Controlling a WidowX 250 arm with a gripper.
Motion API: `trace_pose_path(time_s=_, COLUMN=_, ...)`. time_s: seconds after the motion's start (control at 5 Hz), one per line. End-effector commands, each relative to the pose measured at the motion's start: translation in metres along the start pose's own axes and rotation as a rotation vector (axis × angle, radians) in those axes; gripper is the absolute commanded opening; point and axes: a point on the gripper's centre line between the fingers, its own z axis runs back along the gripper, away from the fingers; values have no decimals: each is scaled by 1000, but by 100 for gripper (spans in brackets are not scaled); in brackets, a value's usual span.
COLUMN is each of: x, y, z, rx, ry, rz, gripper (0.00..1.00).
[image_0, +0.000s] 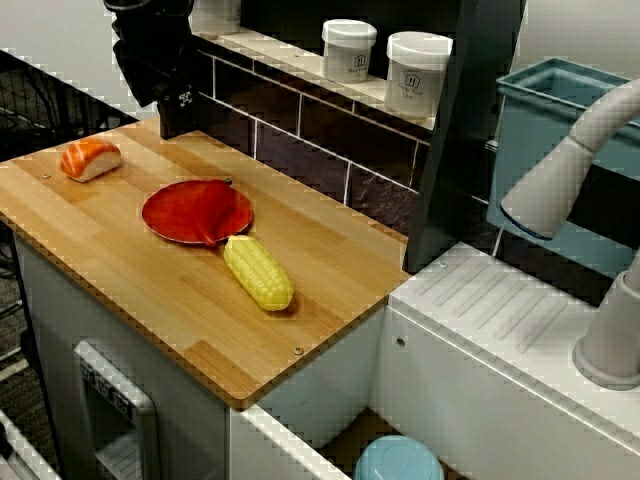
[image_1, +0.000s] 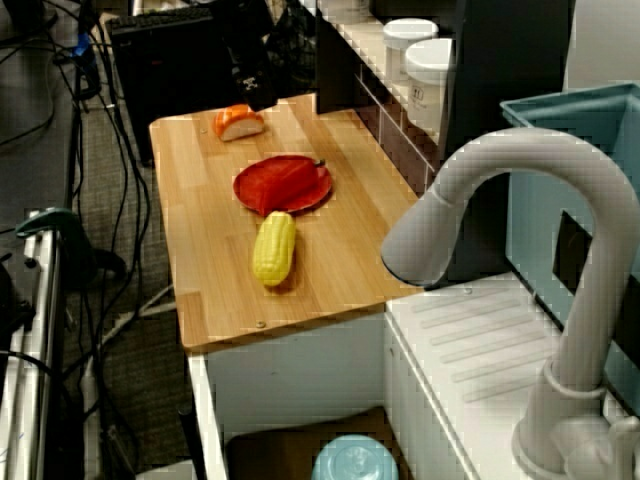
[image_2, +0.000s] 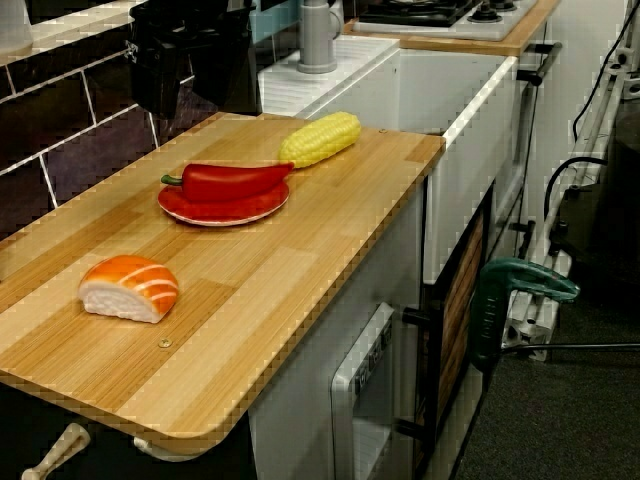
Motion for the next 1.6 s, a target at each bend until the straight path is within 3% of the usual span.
trace_pose_path(time_s=0.0, x=0, y=0, z=0, rx=0, ry=0, rz=0, gripper=100)
trace_pose_path(time_s=0.2, x=-4, y=-4, z=10, rx=-1, ry=68, rz=-3, gripper=100)
trace_pose_path(time_s=0.4, x=-5, y=-16, z=20, rx=1, ry=142, rz=129, gripper=100)
trace_pose_path(time_s=0.6, x=-10, y=-27, z=17, rx=24, ry=150, rz=317, gripper=100)
trace_pose_path(time_s=0.8, x=-8, y=-32, z=1, rx=64, ry=74, rz=432, gripper=100)
trace_pose_path(time_s=1.0, x=-6, y=-42, z=-12, rx=96, ry=43, rz=489, gripper=100)
trace_pose_path(time_s=1.4, x=-6, y=-60, z=-33, rx=125, ry=23, rz=516, gripper=100)
